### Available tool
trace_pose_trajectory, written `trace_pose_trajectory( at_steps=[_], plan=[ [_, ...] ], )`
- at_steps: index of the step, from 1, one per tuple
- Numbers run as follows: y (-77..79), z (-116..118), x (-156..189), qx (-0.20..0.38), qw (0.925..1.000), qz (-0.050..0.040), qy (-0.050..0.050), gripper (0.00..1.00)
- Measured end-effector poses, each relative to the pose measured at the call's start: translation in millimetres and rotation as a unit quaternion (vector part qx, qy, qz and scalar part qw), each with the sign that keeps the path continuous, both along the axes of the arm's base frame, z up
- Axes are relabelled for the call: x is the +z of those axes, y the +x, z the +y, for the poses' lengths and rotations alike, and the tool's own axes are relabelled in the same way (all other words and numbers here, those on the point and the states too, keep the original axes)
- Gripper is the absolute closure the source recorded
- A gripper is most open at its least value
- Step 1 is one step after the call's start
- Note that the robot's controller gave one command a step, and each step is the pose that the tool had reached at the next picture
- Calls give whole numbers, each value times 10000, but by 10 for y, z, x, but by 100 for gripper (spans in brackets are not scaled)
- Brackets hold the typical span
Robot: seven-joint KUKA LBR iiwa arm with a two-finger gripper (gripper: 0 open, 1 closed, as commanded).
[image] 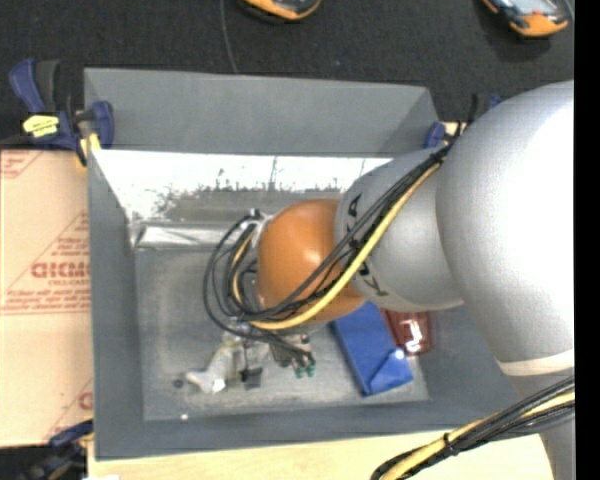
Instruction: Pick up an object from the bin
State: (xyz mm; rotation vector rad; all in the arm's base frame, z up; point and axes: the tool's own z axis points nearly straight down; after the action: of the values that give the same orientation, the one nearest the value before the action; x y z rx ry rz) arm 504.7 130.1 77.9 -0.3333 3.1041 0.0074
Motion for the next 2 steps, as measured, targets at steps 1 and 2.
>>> trace_pose_trajectory(
  at_steps=[1, 2],
  plan=[
    [-35, -11, 286, -5, 10000, 66, -19, 100],
    [-4, -7, 618, -6, 10000, 11, -10, 100]
  ],
)
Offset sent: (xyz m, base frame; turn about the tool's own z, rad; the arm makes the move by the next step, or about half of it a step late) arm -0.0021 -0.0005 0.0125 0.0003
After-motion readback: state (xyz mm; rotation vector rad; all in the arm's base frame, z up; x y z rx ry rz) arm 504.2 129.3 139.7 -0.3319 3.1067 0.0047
